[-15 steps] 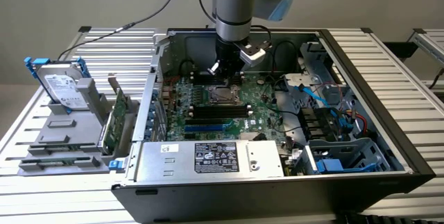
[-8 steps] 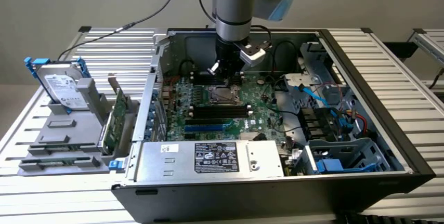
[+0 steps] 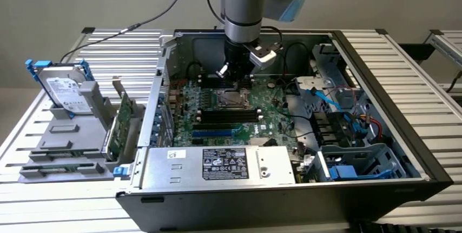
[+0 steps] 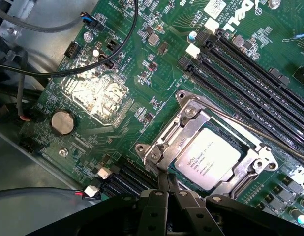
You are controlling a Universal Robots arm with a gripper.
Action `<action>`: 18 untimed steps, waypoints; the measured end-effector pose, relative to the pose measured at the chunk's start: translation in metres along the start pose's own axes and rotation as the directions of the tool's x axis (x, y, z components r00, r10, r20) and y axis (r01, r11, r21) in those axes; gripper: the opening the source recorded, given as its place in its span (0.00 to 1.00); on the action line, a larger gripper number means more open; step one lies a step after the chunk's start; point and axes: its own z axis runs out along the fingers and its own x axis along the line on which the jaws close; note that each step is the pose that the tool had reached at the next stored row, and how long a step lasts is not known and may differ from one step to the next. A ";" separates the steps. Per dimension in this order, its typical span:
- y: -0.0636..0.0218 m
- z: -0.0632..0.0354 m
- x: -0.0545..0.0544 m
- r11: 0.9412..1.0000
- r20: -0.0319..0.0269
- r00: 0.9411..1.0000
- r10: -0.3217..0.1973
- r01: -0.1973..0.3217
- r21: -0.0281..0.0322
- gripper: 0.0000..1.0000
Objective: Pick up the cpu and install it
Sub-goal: 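Install the first cpu locking lever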
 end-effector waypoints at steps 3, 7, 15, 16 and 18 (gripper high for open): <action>-0.0009 0.0001 0.001 1.000 0.000 1.000 0.000 0.000 0.000 0.11; -0.0020 0.0003 0.001 1.000 0.003 1.000 0.000 0.000 -0.004 0.11; -0.0059 0.0001 0.004 1.000 0.021 1.000 0.000 0.000 -0.028 0.11; -0.0064 0.0000 0.004 1.000 0.022 1.000 0.000 0.000 -0.031 0.11; -0.0073 -0.0002 0.005 0.999 0.025 1.000 0.001 0.000 -0.035 0.11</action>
